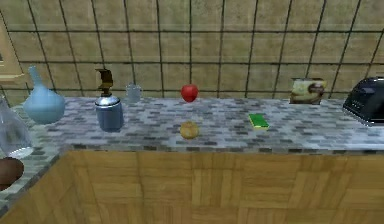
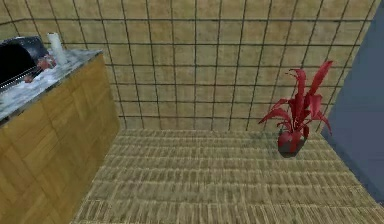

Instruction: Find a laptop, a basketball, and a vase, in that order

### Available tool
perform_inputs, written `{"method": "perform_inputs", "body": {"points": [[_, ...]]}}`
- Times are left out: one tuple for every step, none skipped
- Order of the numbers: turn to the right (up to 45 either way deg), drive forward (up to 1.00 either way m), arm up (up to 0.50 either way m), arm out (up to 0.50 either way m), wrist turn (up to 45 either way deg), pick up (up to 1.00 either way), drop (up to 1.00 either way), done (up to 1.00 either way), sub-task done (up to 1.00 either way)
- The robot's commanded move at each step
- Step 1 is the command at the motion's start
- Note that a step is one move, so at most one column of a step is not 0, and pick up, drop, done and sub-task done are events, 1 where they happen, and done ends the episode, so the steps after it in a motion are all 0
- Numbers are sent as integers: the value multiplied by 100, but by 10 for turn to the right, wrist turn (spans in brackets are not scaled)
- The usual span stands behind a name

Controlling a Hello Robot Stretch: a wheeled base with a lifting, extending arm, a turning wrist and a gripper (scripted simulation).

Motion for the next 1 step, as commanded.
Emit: {"method": "perform_inputs", "body": {"points": [[0,30,0,0,0,0,0,0,0]]}}
